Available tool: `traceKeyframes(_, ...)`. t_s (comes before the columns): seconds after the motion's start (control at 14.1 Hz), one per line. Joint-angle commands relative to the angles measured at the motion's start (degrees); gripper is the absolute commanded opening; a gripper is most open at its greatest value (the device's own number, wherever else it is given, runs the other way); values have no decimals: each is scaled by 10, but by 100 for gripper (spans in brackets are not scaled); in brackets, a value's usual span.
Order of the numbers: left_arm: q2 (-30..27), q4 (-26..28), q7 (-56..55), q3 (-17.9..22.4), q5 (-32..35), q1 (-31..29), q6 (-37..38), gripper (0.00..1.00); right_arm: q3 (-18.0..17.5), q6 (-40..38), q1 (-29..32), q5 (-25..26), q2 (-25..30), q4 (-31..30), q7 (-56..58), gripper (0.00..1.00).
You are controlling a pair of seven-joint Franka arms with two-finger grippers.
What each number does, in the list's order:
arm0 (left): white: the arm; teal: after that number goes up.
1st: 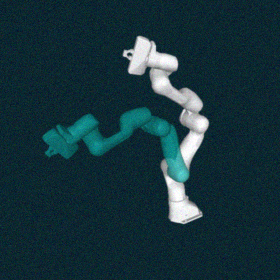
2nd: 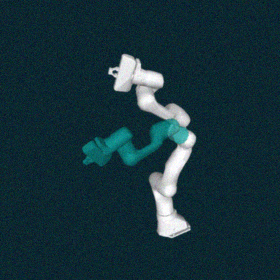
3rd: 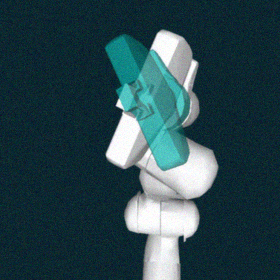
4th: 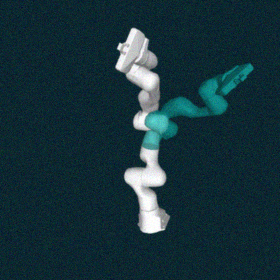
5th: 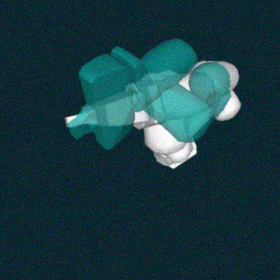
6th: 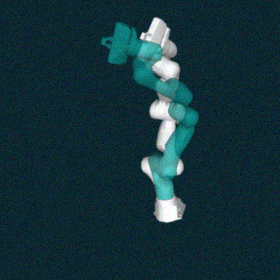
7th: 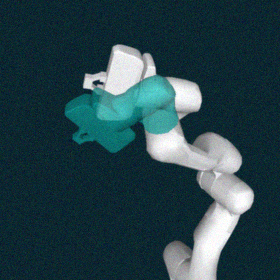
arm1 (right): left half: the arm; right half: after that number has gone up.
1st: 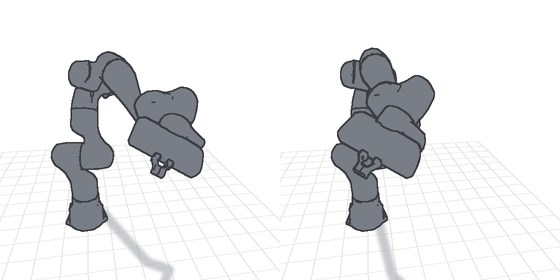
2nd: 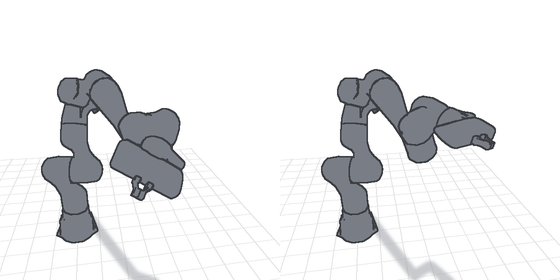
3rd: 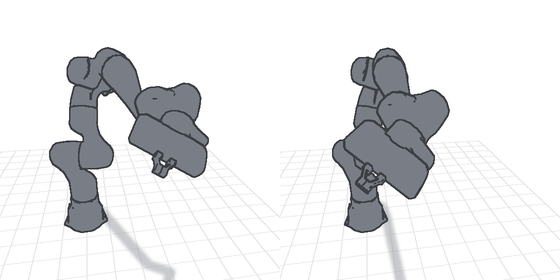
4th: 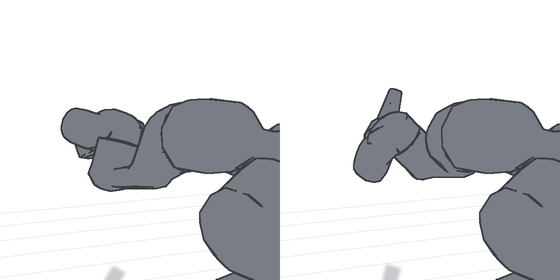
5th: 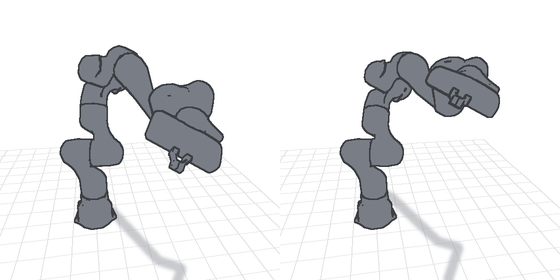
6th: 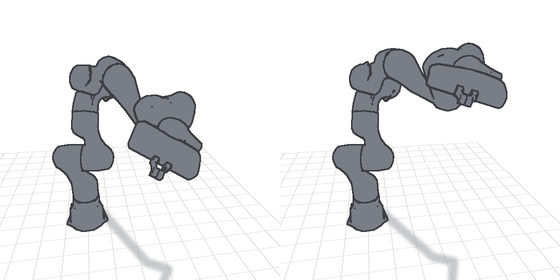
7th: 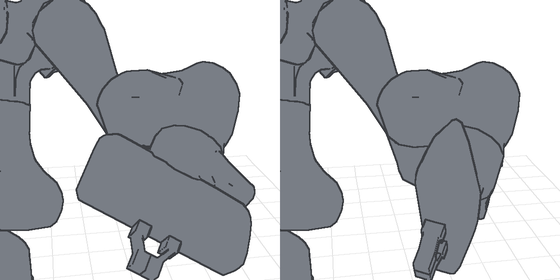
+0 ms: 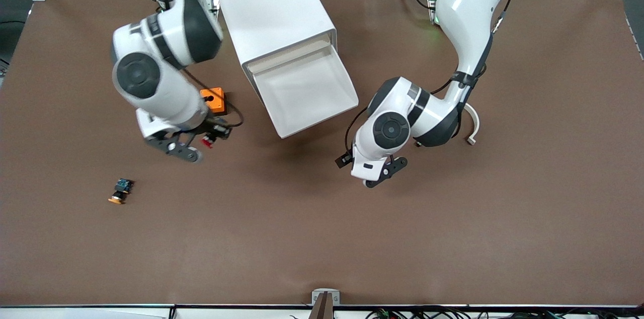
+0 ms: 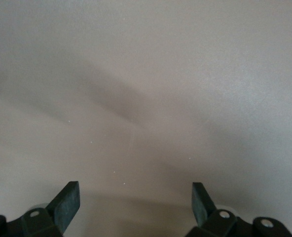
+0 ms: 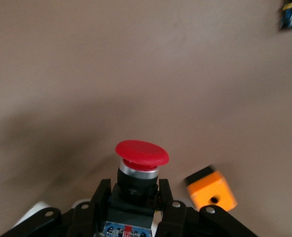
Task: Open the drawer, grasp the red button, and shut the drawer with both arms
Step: 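Lift the red button out with the right gripper while the left gripper backs off, then set the red button beside the yellow button while the left gripper pushes drawer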
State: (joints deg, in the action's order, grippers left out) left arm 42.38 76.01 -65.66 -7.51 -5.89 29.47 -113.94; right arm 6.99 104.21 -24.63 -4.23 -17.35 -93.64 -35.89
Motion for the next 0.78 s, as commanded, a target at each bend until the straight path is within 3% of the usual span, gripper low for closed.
traceKeyframes(0.0, -19, 18, -17, 2, 12, 1, -10, 100, -14, 44, 70, 1, -3, -30, 117, 1)
traceKeyframes(0.5, -26, 19, -74, 2, 15, 39, -5, 100, -14, 201, 178, 2, -117, -41, 314, 1)
traceKeyframes(0.71, -24, 20, -88, 0, 16, 58, 0, 100, -15, 232, 209, 1, -149, -40, 373, 1)
